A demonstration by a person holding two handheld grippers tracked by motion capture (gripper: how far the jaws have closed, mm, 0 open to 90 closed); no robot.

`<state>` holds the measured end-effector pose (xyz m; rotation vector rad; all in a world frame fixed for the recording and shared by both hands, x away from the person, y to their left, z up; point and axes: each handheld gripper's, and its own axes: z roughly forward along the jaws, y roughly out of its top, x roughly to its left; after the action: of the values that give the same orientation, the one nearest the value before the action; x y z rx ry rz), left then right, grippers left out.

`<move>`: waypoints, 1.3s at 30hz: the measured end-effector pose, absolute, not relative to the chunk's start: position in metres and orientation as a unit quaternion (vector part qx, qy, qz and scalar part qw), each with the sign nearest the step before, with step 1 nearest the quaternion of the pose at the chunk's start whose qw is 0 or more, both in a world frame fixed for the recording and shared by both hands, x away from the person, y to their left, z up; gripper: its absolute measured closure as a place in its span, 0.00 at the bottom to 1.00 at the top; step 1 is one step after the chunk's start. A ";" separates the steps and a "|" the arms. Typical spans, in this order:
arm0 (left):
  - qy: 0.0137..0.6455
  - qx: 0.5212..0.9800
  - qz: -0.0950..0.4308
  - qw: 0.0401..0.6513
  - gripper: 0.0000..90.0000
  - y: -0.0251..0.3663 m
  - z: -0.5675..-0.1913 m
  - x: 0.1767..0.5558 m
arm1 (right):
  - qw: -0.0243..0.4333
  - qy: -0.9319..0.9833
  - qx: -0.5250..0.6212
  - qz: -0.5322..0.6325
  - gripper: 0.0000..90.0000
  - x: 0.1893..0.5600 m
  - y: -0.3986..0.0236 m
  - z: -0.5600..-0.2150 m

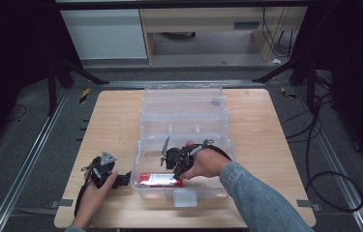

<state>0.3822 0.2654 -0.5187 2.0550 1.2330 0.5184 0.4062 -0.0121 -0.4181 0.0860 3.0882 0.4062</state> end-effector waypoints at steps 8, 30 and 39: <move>0.471 0.792 0.195 0.336 0.00 0.266 -0.518 0.382 | 0.016 0.991 0.031 0.131 0.85 0.406 -0.024 -0.406; 0.457 0.766 0.202 0.405 0.08 0.278 -0.468 0.359 | 0.045 0.982 0.065 0.172 0.82 0.397 -0.084 -0.365; 0.438 0.762 0.202 0.432 0.11 0.281 -0.427 0.348 | 0.060 0.973 0.092 0.203 0.82 0.396 -0.114 -0.342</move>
<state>0.3482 0.2813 -0.4272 1.8996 1.0927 0.5040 0.3959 -0.1137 -0.3417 0.2787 2.9445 0.6159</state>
